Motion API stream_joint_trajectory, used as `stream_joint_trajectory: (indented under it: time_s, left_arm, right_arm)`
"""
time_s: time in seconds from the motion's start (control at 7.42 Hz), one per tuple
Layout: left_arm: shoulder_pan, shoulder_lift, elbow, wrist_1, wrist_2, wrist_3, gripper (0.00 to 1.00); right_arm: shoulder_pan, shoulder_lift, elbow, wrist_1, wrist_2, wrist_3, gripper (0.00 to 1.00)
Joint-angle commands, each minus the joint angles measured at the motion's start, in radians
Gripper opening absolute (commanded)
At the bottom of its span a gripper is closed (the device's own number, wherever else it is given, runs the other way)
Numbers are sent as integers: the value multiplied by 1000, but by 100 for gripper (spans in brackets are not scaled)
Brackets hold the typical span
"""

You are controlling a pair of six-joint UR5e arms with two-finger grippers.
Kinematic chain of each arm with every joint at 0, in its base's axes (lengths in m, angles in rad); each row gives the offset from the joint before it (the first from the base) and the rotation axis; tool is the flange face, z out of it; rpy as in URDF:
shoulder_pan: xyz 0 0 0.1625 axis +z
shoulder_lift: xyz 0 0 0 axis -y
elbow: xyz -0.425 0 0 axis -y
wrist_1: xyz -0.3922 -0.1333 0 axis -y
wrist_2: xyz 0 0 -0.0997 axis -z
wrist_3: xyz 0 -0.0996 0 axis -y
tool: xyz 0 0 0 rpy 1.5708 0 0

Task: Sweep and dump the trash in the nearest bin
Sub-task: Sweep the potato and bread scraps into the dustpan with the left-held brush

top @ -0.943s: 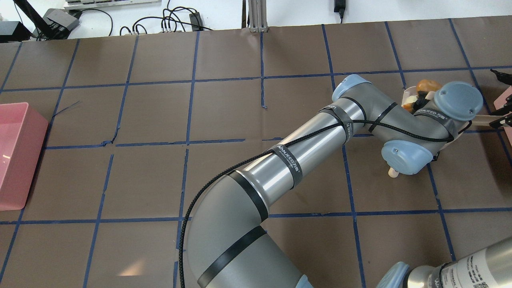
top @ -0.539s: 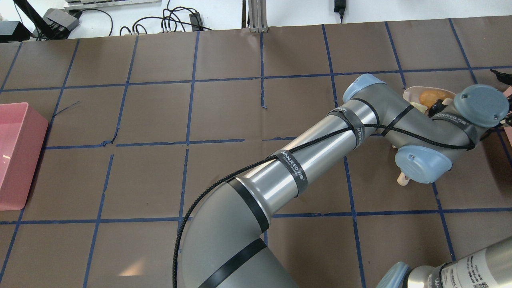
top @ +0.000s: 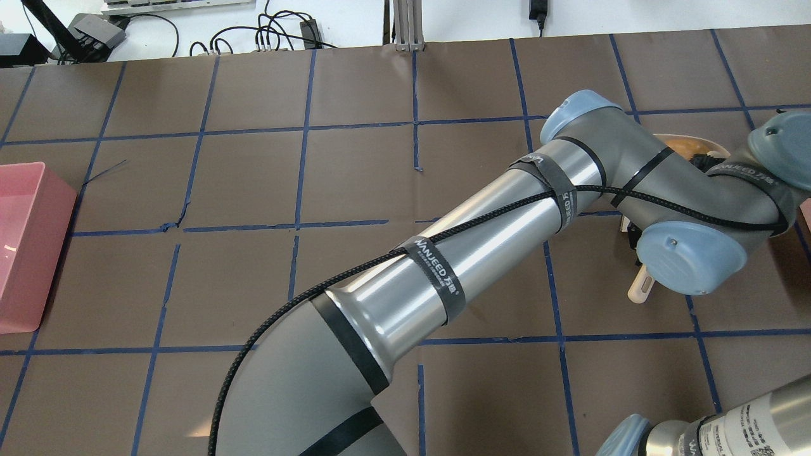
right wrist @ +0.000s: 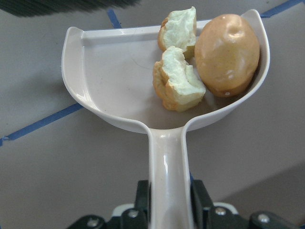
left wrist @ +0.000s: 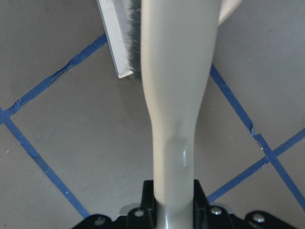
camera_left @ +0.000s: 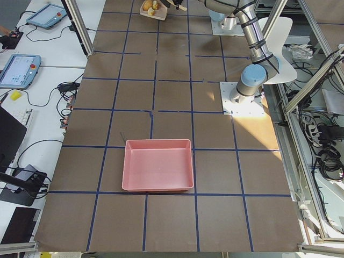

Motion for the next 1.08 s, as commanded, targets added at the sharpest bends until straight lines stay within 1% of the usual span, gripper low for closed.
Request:
stream_joint_trajectory:
  time_s: [0.0,0.13,0.27,0.4,0.54,0.67,0.81,0.94]
  left_arm:
    - [64,163,-269,10,15,-53,0]
    - [120,262,-428,27,7,-83,0]
    - [174,366,-596,69,-14,-123,0]
    - [242,434,-749,152,-119,-128,0]
    - [283,488,-884,256,-145,-140,0]
    - [311,521,-981,290,-203,-148,0]
    - [326,563,-1038,300,-215,-149,0]
    - [337,584,-1069,310,-218,-149,0]
  right_arm:
    - [-5,1,0,-1,53,-21,14]
    - [-7,0,-2,-1,65,-22,12]
    - [-16,0,0,0,86,-31,10]
    - [-19,0,0,5,99,-35,10]
    - [-19,0,0,11,122,-38,9]
    - [-19,1,0,12,149,-57,9]
    - [-24,1,0,15,159,-59,8]
    - [-25,0,0,25,180,-59,8]
